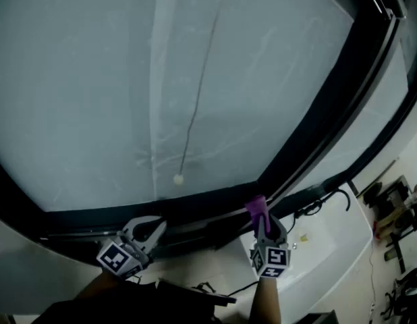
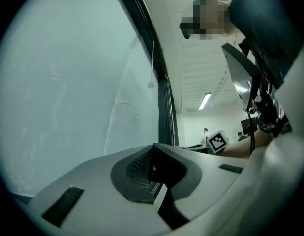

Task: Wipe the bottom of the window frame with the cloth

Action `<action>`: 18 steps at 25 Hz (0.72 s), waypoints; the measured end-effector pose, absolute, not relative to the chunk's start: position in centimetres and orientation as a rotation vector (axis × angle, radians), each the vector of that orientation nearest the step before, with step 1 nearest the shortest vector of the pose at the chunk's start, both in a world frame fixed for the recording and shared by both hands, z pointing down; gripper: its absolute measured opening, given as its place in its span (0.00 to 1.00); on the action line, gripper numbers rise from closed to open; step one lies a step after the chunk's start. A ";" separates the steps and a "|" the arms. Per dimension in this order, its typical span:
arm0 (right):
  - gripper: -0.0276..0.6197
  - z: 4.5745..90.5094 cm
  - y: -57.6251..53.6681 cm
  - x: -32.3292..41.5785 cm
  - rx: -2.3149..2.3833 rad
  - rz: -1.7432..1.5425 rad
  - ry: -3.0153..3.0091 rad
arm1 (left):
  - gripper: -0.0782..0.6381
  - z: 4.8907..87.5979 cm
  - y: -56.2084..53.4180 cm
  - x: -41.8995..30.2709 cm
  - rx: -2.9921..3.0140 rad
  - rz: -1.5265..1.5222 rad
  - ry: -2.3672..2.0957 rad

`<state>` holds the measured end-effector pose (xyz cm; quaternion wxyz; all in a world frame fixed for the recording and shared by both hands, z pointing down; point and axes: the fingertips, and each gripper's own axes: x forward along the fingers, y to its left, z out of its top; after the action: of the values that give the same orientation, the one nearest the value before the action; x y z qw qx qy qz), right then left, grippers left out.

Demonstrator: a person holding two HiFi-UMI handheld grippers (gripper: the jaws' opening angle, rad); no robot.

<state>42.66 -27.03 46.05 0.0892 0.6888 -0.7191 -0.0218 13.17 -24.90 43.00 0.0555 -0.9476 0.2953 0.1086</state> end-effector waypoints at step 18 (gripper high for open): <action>0.15 50.3 -36.9 47.4 2.070 -0.028 -1.661 | 0.11 43.3 -24.6 13.4 -2.929 0.313 0.877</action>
<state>47.44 -36.90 50.28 0.2414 0.7569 -0.6073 -0.0101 13.44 -24.56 43.34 0.0340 -0.9525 0.2850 0.1018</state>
